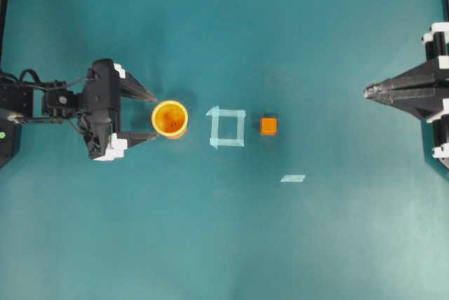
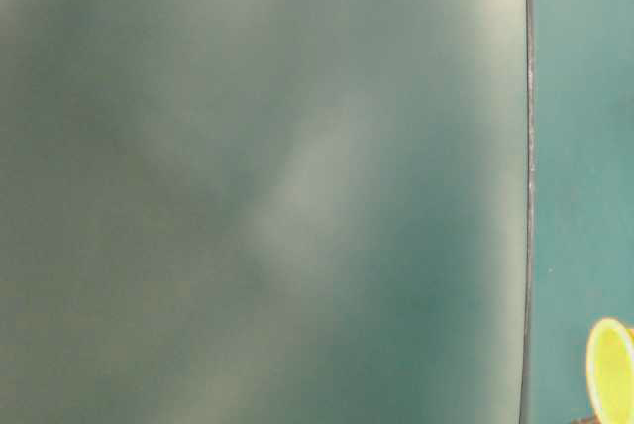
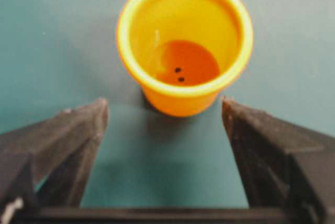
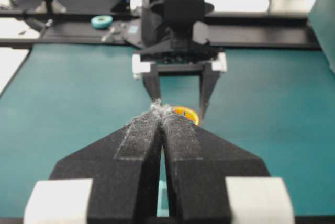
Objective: Move the cup to the left with left arm.
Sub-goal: 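Move the open left gripper rightward to straddle the orange cup, then close the left gripper around the orange cup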
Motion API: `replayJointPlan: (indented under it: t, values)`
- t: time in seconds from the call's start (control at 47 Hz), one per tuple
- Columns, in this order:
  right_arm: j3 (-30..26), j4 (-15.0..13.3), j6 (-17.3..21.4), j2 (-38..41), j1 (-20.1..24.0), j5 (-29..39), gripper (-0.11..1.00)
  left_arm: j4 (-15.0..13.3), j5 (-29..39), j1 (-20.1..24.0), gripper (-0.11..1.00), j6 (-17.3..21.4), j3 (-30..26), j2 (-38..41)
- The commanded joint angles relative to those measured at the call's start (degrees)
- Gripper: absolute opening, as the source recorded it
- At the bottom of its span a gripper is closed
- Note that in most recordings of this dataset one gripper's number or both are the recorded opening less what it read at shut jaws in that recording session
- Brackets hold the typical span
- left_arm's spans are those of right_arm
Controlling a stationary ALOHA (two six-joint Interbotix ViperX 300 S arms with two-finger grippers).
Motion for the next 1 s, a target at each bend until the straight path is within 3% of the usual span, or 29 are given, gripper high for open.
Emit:
replayJointPlan:
  t: [0.0,0.979]
  values:
    - [-1.8,0.0,0.1,0.3,-0.1,-0.2,0.0,0.1,-0.8,-0.2,0.85,0.0,-1.6,0.1]
    - [-2.0,0.0,0.1,0.4,-0.1,0.7,0.0,0.4,-1.8,-2.4,0.85,0.2,-9.8,9.0]
